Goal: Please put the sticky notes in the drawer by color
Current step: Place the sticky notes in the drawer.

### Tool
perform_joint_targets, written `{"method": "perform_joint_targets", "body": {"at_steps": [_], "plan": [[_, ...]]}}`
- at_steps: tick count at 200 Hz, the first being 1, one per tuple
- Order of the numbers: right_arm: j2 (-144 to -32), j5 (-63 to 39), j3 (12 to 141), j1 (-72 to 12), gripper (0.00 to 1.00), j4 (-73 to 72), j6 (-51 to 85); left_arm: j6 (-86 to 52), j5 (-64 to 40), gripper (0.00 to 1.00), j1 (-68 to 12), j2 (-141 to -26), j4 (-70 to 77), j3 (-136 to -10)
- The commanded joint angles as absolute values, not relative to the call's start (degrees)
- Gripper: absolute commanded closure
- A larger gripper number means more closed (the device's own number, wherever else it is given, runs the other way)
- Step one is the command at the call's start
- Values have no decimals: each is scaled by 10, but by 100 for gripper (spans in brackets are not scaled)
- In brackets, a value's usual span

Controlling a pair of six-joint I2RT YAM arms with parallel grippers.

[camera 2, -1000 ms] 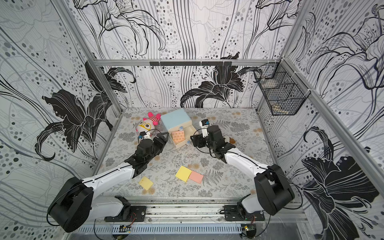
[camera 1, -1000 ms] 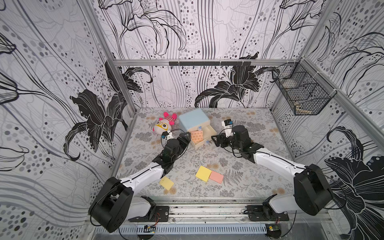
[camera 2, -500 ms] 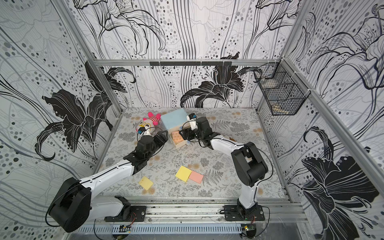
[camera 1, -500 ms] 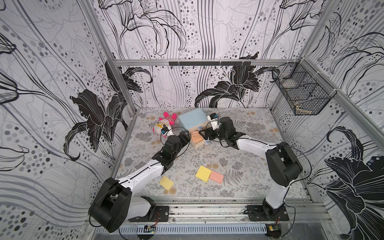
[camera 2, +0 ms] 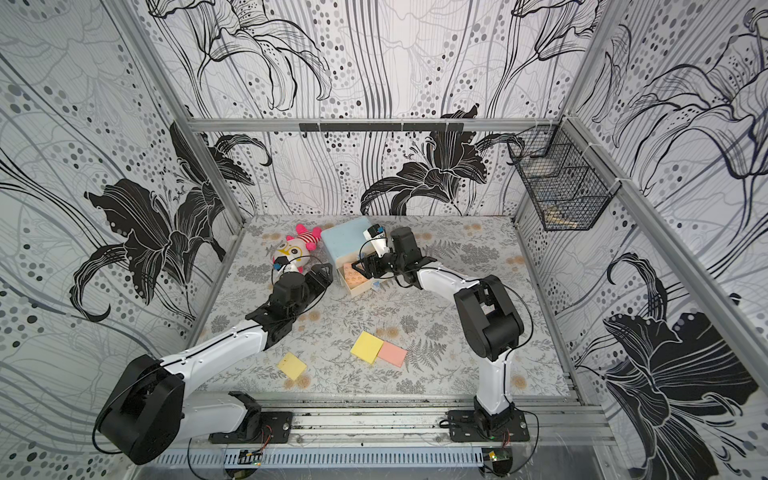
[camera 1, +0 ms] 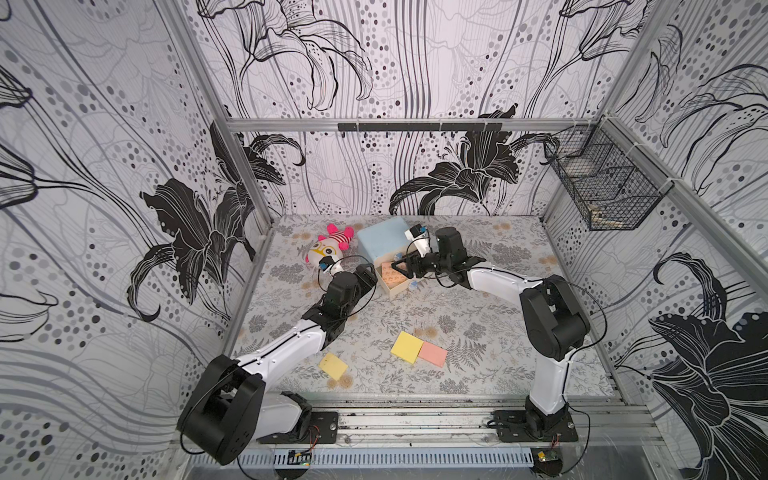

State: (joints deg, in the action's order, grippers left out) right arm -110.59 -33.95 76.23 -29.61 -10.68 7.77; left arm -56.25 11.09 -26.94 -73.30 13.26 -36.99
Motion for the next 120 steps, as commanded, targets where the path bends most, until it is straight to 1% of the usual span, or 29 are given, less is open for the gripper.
{"method": "perform_joint_targets", "body": {"at_steps": [1, 72, 106, 120], "plan": [[-1115, -392, 783, -302, 29, -76, 37, -556, 107, 23, -265, -731, 148, -362], [-1081, -409, 774, -302, 34, -10, -15, -561, 96, 23, -261, -745, 162, -361], [-1058, -401, 756, -302, 38, 11, -31, -561, 84, 24, -260, -757, 170, -364], [-1044, -398, 748, -302, 42, 16, -35, -559, 80, 23, -261, -760, 172, -366]]}}
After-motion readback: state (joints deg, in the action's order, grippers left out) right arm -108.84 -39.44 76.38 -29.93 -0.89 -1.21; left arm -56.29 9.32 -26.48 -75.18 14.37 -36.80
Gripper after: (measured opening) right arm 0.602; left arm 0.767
